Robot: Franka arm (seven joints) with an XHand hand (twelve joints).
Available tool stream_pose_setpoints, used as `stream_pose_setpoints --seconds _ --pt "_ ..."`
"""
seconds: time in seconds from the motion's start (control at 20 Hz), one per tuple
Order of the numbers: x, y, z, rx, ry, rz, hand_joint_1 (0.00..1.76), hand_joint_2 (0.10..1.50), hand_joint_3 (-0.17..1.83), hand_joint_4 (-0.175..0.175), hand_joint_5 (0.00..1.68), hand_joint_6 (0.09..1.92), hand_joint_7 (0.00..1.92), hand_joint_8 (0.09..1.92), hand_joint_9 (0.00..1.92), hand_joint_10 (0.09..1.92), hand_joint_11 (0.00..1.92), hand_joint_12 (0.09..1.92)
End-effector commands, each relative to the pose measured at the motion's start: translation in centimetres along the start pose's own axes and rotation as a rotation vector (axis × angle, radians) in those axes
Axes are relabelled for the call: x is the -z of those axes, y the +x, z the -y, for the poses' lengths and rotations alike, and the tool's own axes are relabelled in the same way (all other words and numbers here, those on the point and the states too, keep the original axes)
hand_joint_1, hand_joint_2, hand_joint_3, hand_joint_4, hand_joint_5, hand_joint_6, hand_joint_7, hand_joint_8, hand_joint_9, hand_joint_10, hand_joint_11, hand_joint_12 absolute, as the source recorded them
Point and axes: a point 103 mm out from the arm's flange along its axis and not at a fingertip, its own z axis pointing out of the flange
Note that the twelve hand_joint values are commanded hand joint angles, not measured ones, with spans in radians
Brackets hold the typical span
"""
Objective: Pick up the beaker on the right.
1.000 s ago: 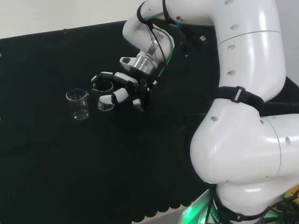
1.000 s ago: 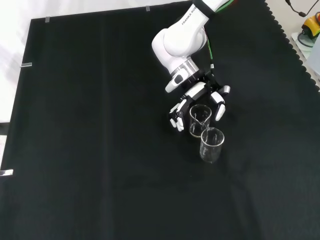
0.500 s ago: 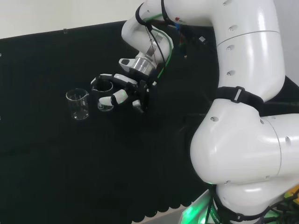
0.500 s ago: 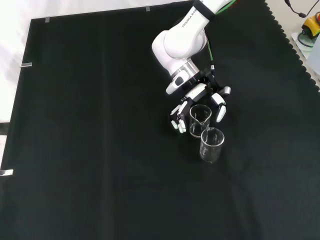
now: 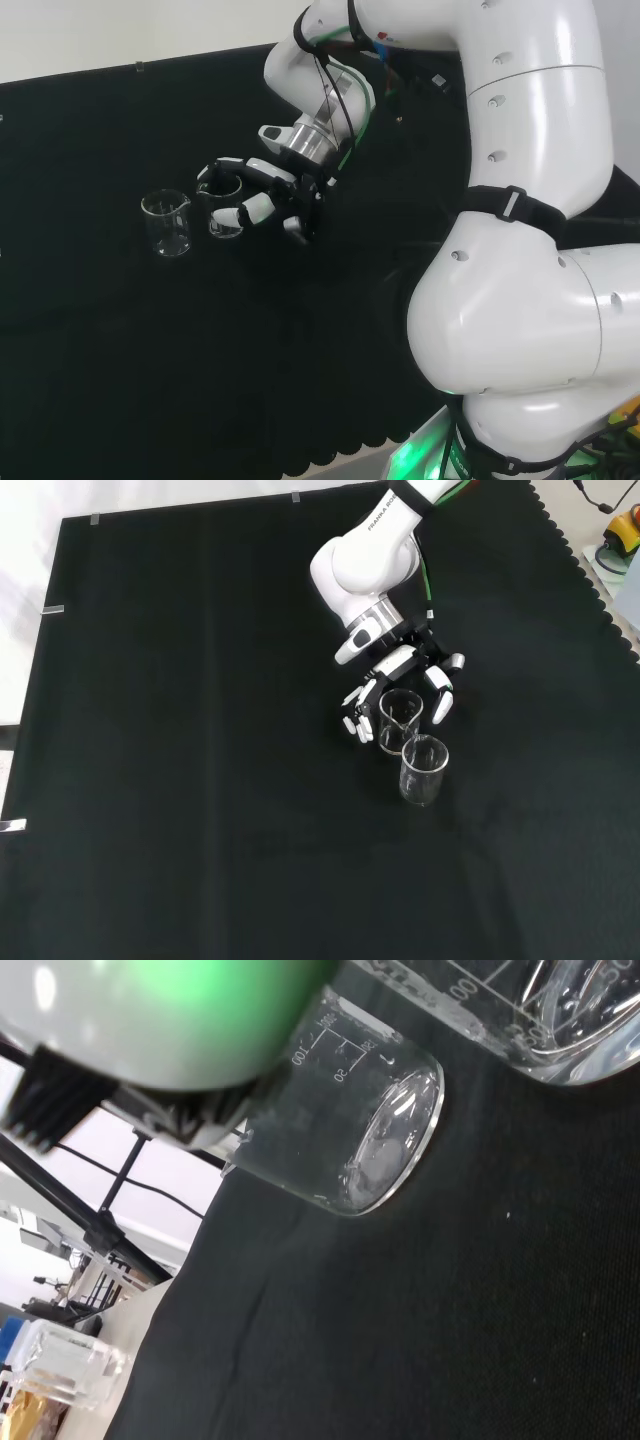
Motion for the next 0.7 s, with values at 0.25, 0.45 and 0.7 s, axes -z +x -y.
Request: stream_pose_setpoints --seconds 0.25,0.45,0.7 --pt "0.16 0.09 0.08 -0.009 -0.022 0.018 1.0 0.29 1.06 -0.031 0.29 0.94 0.5 0.75 0.52 0.61 0.0 1.27" --pt "-0.13 0.26 -0.14 -0.01 -0.016 0.025 1.0 0.29 1.06 -0.032 0.29 0.94 0.51 0.75 0.52 0.61 0.0 1.28" --pt "-0.48 0.07 -0.24 -0.014 -0.012 0.024 1.0 0.29 1.06 -0.032 0.29 0.94 0.51 0.75 0.52 0.61 0.0 1.29"
